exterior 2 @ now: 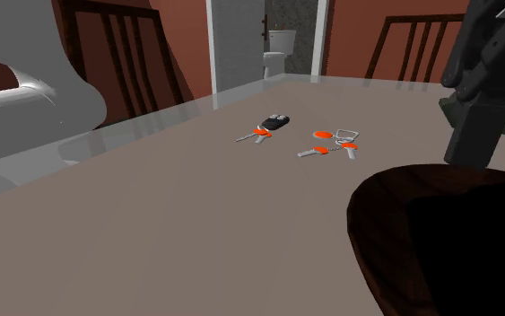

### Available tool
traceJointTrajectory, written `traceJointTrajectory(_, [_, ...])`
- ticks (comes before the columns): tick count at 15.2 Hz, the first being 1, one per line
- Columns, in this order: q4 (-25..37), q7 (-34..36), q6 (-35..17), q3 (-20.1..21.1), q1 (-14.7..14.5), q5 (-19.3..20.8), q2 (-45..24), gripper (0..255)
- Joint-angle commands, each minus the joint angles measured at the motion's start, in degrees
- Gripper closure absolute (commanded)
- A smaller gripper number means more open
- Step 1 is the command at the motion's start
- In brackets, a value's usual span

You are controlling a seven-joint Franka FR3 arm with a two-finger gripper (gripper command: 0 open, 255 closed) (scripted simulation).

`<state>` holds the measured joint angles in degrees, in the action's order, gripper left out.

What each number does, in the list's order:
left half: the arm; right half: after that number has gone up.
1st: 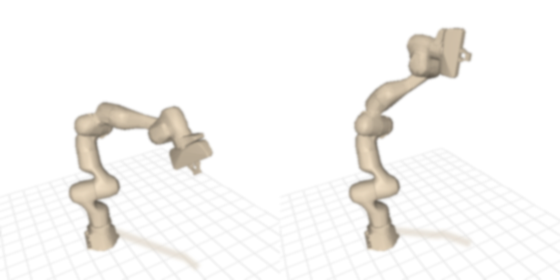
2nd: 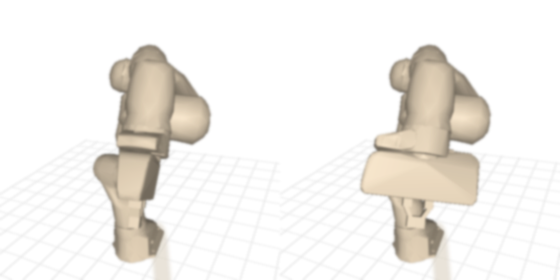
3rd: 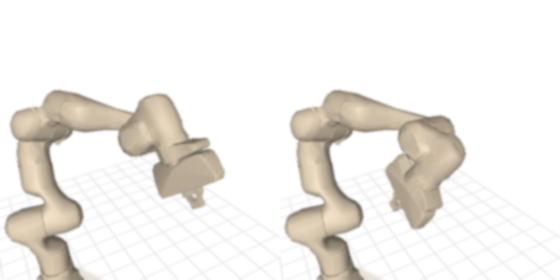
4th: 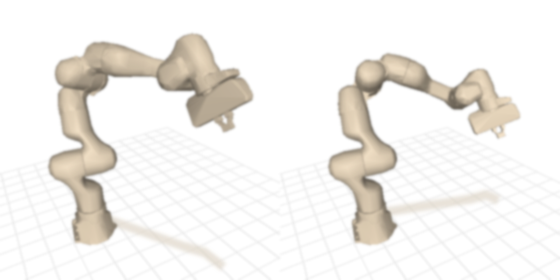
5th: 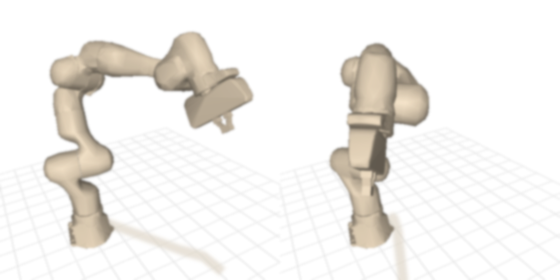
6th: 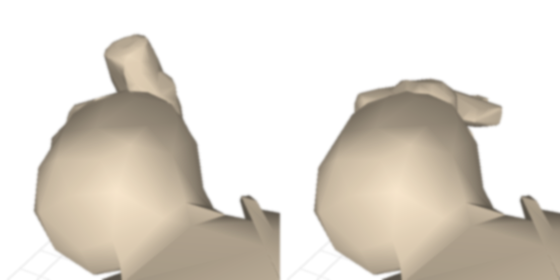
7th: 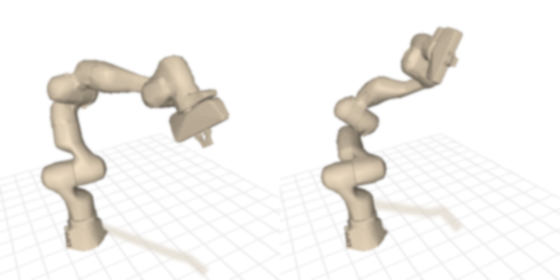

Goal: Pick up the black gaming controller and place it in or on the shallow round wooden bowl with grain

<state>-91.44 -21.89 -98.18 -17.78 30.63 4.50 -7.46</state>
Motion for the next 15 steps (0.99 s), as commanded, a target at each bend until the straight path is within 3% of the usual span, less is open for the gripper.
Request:
traceJointTrajectory(1, [0.00, 0.00, 0.00, 0.00, 0.00, 0.00, 0.00, 0])
traceJointTrajectory(3, [0.00, 0.00, 0.00, 0.00, 0.00, 0.00, 0.00, 0])
traceJointTrajectory(7, [9.13, -0.42, 7.75, 0.10, -0.03, -0.47, -1.43, 0])
traceJointTrajectory(15, [9.12, -0.42, 7.74, 0.10, -0.03, -0.47, -1.43, 0])
